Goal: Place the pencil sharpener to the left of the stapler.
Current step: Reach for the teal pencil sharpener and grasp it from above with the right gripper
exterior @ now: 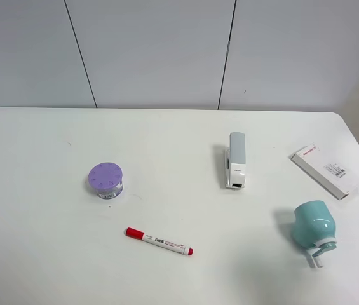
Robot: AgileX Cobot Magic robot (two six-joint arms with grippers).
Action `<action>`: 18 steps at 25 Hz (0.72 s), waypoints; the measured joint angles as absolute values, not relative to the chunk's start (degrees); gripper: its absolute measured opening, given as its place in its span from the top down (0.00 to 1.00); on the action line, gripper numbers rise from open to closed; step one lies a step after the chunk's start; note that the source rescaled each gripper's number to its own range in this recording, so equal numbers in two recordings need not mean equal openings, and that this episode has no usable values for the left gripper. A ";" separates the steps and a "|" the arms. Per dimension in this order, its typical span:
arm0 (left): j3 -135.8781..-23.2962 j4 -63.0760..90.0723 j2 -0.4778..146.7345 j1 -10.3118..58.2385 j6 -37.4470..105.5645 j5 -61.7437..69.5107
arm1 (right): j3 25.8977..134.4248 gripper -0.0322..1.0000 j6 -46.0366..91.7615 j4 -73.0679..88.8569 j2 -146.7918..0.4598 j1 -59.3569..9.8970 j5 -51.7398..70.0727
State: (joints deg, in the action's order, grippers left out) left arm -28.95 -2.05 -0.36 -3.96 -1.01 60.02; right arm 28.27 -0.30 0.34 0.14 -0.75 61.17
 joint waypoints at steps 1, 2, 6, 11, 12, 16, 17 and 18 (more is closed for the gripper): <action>-28.95 -2.05 -0.36 -3.96 -1.01 60.02 | 28.27 0.09 -0.30 0.34 0.14 -0.75 61.17; -28.95 -2.05 -0.36 -3.96 -1.01 60.02 | 28.27 0.09 -0.30 0.34 0.14 -0.75 61.17; -28.95 -2.05 -0.36 -3.96 -1.01 60.02 | 28.27 0.09 -0.30 0.39 0.14 -0.75 61.17; -28.95 -2.05 -0.36 -3.96 -1.01 60.02 | 28.27 0.09 -0.30 0.39 0.14 -0.75 61.17; -28.95 -2.05 -0.36 -3.96 -1.01 60.02 | 28.27 0.09 -0.30 0.39 0.14 -0.75 61.17; -28.95 -2.05 -0.36 -3.96 -1.01 60.02 | 28.27 0.09 -2.16 0.61 -0.73 -0.75 61.12; -28.95 -2.05 -0.36 -3.96 -1.01 60.02 | 28.27 0.09 -3.51 1.37 -2.10 -0.75 61.17; -28.95 -2.05 -0.36 -3.96 -1.01 60.02 | 28.35 0.09 -4.51 2.53 -3.72 -0.75 61.23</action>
